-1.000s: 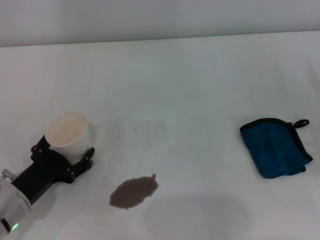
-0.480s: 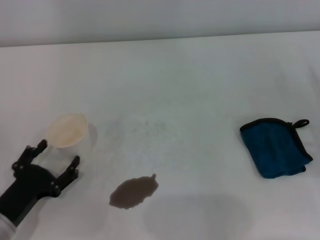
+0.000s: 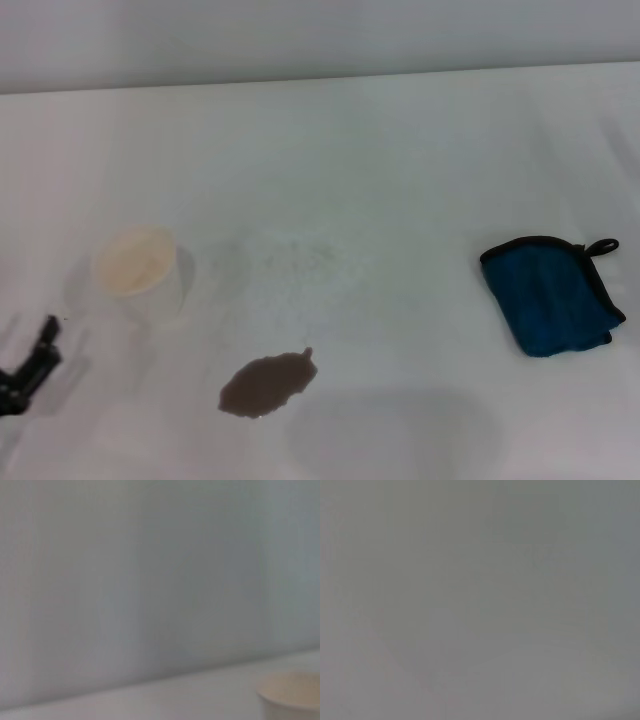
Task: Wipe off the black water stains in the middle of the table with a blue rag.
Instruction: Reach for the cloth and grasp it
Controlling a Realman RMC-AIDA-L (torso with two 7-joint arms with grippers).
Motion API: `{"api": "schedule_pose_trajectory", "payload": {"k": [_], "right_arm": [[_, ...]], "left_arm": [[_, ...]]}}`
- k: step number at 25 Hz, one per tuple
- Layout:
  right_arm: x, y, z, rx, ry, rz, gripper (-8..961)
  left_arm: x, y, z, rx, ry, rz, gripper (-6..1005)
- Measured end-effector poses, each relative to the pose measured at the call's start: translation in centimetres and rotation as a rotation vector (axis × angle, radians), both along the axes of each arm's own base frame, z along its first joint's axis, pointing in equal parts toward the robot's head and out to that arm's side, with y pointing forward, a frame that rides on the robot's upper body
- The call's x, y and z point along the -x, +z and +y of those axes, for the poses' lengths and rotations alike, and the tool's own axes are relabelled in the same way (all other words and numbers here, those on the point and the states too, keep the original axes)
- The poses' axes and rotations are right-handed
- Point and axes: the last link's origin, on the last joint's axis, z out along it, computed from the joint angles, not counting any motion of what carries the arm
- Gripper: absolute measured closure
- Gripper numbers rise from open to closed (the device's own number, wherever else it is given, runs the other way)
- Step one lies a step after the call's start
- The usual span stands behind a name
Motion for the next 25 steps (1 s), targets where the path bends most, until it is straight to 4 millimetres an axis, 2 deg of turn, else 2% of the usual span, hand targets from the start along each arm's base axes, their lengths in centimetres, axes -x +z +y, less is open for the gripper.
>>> {"api": "schedule_pose_trajectory", "payload": {"k": [3, 9, 14, 17, 19, 22, 23, 25], "right_arm": [[0.1, 1.8, 0.4, 0.057, 0.028, 0.176, 120], [1.3, 4.1, 1.9, 0.230, 0.039, 0.407, 123], [3.4, 6.1, 3.6, 0.433, 0.065, 0.580, 128], [5.3, 7.3, 4.7, 0.625, 0.083, 0.546, 148], [6.8, 7.3, 5.6, 0.817, 0.072, 0.464, 183], [9.5, 6.5, 6.5, 1.087, 0.055, 0.341, 217], [9.5, 6.5, 6.5, 1.087, 0.055, 0.341, 217], [10.9, 5.7, 7.0, 1.172, 0.027, 0.279, 216]], "left_arm": [[0.1, 2.2, -0.8, -0.121, -0.022, -0.019, 115], [0.3, 3.8, -0.8, -0.216, -0.024, -0.027, 116], [-0.1, 5.2, 0.1, -0.302, -0.050, -0.040, 116], [-0.4, 5.6, 0.8, -0.328, -0.061, -0.045, 116], [-0.6, 5.6, 1.3, -0.329, -0.076, -0.045, 116], [-1.0, 5.8, 2.2, -0.329, -0.101, -0.036, 116], [-1.0, 5.9, 2.4, -0.329, -0.105, -0.034, 116], [-1.2, 5.9, 2.8, -0.329, -0.115, -0.032, 116]]}}
